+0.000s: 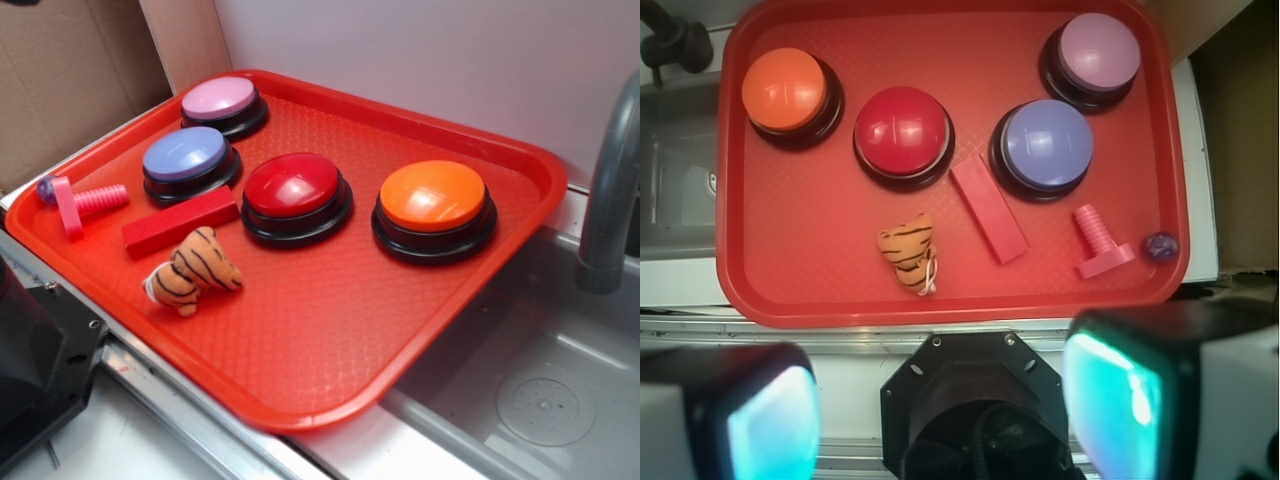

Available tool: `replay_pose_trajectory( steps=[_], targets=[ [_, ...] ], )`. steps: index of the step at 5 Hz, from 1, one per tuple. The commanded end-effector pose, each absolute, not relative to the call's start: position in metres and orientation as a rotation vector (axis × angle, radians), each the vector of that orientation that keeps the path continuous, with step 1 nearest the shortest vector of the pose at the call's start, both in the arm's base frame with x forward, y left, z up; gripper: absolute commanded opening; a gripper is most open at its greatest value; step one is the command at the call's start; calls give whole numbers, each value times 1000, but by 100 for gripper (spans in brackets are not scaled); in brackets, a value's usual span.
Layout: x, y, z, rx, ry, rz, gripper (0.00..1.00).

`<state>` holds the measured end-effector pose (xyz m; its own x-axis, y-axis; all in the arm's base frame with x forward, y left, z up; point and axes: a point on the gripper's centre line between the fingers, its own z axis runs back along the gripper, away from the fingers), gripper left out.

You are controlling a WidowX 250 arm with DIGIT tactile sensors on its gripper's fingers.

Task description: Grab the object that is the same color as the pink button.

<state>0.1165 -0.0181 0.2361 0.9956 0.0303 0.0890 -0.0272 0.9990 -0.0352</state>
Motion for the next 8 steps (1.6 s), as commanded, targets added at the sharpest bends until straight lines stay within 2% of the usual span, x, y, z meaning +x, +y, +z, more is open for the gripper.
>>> replay_pose_trajectory(
  steps=[1, 2, 4, 5, 7, 8],
  targets=[
    [117, -18, 236, -34, -90, 29, 100],
    [120, -3, 224, -44, -90, -22, 100],
    [132, 36, 193, 9, -46, -167, 100],
    [135, 58, 168, 15, -51, -188, 100],
    [133, 112, 123, 80, 45, -199, 100],
    [146, 129, 90, 80, 42, -228, 100]
  ],
)
